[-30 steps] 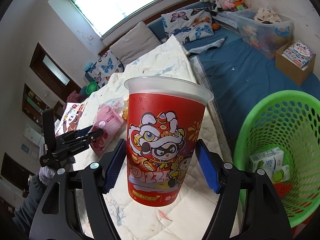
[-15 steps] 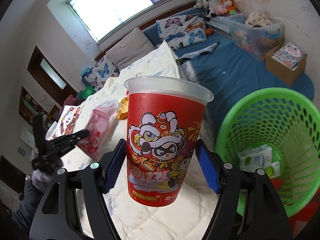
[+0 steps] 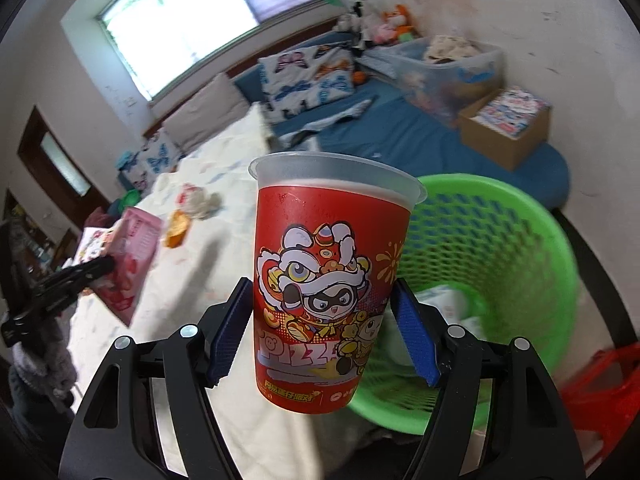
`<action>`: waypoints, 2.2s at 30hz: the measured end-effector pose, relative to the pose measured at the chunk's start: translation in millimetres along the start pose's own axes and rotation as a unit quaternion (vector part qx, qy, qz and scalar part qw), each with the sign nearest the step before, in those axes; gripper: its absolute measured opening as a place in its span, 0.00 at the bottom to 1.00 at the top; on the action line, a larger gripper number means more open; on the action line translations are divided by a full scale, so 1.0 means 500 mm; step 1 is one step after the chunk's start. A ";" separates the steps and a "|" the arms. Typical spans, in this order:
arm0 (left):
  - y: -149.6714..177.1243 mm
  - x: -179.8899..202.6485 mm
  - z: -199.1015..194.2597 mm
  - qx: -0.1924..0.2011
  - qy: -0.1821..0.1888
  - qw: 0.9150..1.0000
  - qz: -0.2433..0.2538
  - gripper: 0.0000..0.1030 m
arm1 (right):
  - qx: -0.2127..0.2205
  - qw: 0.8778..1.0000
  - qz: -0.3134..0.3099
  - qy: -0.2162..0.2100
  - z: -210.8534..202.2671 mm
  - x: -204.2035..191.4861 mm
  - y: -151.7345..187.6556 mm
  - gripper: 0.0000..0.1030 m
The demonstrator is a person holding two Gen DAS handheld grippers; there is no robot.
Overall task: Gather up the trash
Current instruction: 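Carry both items over the basket and release the red cup from the right gripper, then open the left gripper to drop the pink snack bag into the basket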
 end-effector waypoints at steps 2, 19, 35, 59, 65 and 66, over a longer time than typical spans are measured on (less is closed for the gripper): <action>-0.004 0.035 0.001 0.001 0.011 1.000 0.008 0.08 | -0.003 1.000 0.002 0.016 -0.006 0.028 0.009 0.68; -0.016 0.265 0.043 -0.014 0.062 0.995 0.071 0.08 | -0.005 0.997 0.042 0.072 -0.016 0.190 0.049 0.73; 0.022 0.408 0.120 -0.056 0.087 0.989 0.103 0.08 | 0.034 0.997 0.043 0.051 -0.113 0.194 0.058 0.74; 0.028 0.384 0.106 -0.033 0.076 0.992 0.095 0.45 | 0.034 0.998 0.034 0.036 -0.119 0.165 0.061 0.74; 0.030 0.314 0.079 -0.027 0.058 0.995 0.072 0.45 | 0.033 0.999 0.019 0.023 -0.106 0.124 0.045 0.74; 0.030 0.300 0.076 -0.026 0.054 0.996 0.068 0.45 | 0.032 0.999 0.015 0.020 -0.102 0.116 0.043 0.74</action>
Point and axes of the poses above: each gripper's, at about its wrist camera, not at the fingertips, and z roughly the way its jaws point, x to its right, y to its underside, the point moved 9 cm from there along z, roughly the way its jaws point, and after that the axes turned 7 degrees about -z, right-handed, at the moved point
